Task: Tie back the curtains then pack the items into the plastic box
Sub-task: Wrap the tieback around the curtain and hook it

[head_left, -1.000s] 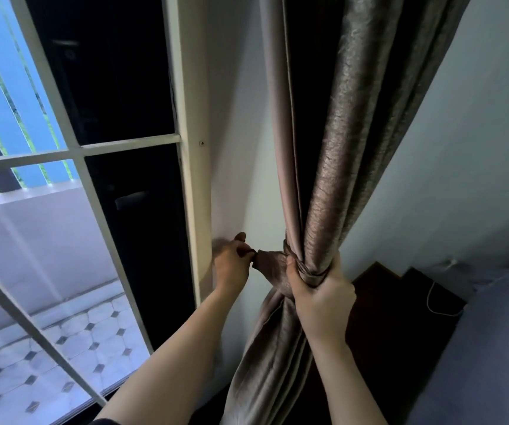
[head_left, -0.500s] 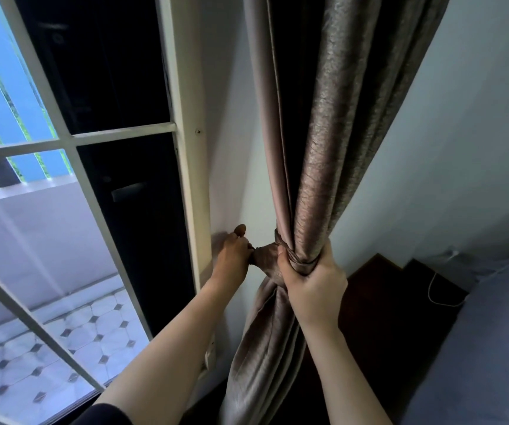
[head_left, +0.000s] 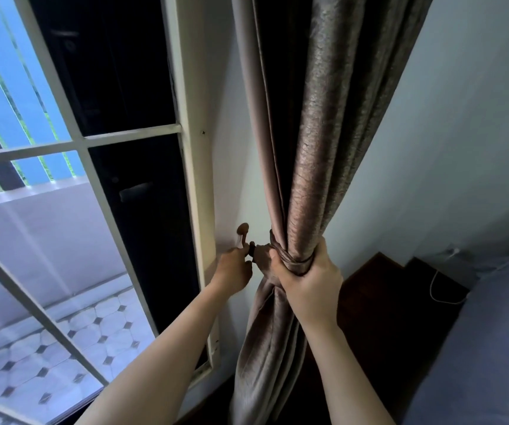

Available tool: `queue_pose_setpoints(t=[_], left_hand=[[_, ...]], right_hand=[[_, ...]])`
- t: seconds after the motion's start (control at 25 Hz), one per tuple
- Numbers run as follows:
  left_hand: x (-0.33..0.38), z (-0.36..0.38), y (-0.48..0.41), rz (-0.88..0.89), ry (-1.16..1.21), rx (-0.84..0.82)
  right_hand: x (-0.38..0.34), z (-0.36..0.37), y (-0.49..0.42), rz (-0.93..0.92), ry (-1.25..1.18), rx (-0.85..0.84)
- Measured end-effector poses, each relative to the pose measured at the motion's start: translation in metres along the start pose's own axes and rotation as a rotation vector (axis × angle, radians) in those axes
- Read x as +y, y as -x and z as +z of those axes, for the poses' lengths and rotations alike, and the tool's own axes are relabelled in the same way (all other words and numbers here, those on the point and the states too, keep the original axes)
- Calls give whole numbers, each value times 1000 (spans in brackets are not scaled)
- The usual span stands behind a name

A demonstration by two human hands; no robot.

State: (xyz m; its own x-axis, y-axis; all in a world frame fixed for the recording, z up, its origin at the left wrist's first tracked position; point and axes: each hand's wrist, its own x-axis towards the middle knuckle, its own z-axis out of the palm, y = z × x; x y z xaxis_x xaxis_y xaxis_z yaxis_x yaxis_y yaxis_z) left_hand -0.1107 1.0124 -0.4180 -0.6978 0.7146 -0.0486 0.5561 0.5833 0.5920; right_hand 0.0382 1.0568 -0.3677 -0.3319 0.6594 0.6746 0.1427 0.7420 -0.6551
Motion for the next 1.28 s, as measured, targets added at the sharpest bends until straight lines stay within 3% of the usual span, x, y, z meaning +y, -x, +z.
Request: queue_pose_setpoints(t=[0.12, 0.2, 0.4, 0.44, 0.52, 0.64, 0.8, 0.92, 1.16, 1.28], left_hand=[[2, -6, 15, 24, -33, -55], [3, -15, 27, 19, 57, 2], [22, -59, 72, 164, 792, 451], [27, -69, 81, 205, 926, 499], [35, -90, 92, 289, 1076, 583], [44, -115, 108, 390, 864, 752], [59, -139, 129, 441, 476, 770], [60, -148, 138, 394, 168, 872], [34, -125, 136, 438, 77, 836], [-6, -78, 146, 303, 196, 810]], right_hand=[[-4, -1, 10, -12, -16, -48], [-9, -1, 15, 5, -32, -103], [-19, -10, 8, 39, -270, -514], [-24, -15, 3, 36, -350, -553], [-38, -20, -16, 1, -460, -475], [-69, -30, -56, -73, -565, -329], [-95, -30, -79, -138, -572, -457], [-93, -25, -75, -143, -614, -502], [-58, 7, -24, -122, -454, -594], [-28, 15, 30, 45, -596, -412]])
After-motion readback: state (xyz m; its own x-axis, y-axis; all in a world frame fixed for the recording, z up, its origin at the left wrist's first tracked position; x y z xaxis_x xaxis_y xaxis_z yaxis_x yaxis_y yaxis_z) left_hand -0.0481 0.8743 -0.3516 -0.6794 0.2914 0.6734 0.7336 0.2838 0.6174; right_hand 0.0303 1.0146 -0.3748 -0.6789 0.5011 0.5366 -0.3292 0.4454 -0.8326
